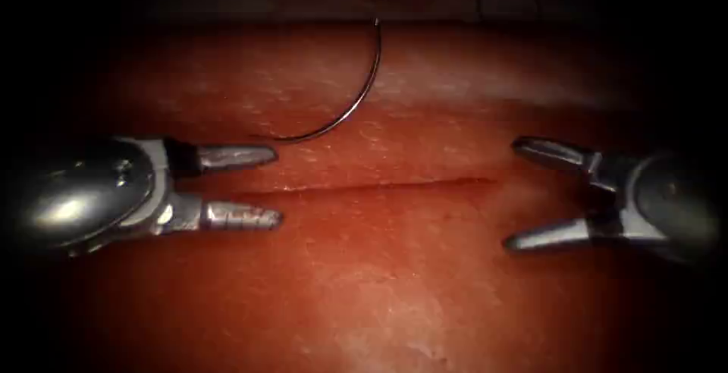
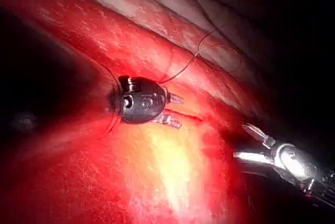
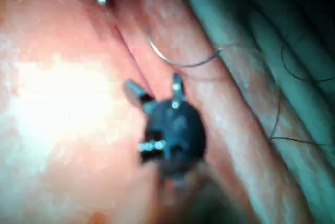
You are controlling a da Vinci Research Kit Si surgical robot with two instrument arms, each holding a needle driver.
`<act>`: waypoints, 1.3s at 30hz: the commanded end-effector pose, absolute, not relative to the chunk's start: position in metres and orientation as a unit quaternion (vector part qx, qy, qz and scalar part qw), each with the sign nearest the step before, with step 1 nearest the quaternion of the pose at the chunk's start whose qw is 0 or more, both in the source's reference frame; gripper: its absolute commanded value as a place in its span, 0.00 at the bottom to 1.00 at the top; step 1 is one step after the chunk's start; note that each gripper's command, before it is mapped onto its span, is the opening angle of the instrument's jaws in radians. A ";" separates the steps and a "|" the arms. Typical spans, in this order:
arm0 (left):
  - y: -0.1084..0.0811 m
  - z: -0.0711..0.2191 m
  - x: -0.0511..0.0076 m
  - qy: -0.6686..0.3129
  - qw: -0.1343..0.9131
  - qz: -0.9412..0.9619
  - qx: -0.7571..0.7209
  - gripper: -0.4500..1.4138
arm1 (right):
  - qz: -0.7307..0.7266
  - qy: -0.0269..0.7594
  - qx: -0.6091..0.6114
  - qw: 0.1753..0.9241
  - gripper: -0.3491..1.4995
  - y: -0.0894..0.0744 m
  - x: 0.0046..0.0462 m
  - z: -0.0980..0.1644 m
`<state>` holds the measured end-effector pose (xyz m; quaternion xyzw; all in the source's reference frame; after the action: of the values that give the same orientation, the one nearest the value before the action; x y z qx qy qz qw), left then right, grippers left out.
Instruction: Wound Closure
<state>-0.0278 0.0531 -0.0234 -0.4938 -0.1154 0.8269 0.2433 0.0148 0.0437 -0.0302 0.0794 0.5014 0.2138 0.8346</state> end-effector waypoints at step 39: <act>0.059 -0.016 -0.0310 -0.193 0.211 0.916 -0.283 0.62 | 0.212 0.500 0.065 0.837 0.72 0.042 0.0148 -0.029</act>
<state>-0.0306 0.0580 -0.0158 -0.2779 -0.1951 0.9172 0.2085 0.0141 0.0421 -0.0300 0.0643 0.4989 0.2123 0.8378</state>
